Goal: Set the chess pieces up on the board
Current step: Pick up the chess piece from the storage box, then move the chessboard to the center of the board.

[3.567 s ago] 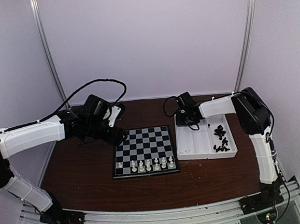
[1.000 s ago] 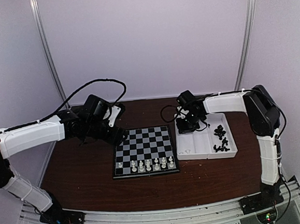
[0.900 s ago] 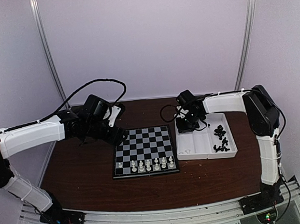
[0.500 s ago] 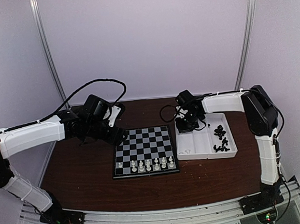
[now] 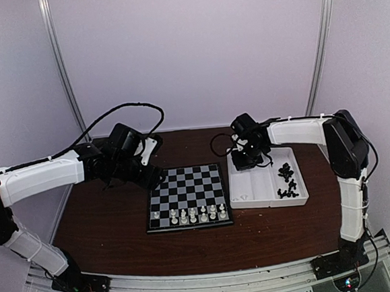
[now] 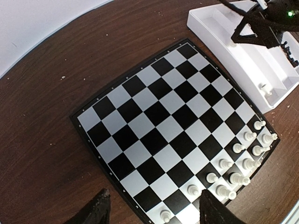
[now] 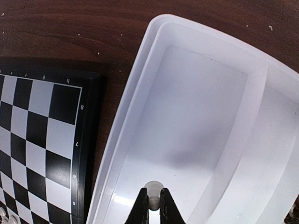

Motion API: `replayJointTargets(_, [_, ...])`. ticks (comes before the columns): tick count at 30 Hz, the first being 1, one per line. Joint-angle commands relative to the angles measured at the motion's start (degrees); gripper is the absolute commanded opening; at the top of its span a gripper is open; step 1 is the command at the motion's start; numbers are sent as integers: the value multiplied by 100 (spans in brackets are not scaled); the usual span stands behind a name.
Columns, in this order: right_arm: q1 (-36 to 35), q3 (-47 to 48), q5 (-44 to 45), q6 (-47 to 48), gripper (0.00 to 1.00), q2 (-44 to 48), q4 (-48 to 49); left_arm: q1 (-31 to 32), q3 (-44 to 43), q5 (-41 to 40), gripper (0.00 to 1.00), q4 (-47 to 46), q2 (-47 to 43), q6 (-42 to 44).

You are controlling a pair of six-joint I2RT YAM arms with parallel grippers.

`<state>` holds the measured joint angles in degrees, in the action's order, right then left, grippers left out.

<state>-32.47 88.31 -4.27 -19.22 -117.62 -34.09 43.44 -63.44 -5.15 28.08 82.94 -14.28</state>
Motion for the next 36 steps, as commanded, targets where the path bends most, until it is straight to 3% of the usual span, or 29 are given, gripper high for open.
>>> replayJointTargets(1, [-77, -135, 231, 147, 8, 487, -129, -46, -127, -99, 66, -102, -10, -27])
replayJointTargets(13, [-498, -23, 77, 305, 7, 931, -256, -182, 96, -354, 75, -143, -340, -250])
replayJointTargets(20, [-907, 287, -164, 379, 7, 898, -300, -418, 344, -578, 97, -177, -654, -519])
replayJointTargets(36, [-1640, 1112, -504, 453, 8, 354, -399, -759, 802, -549, 98, -253, -1173, -810])
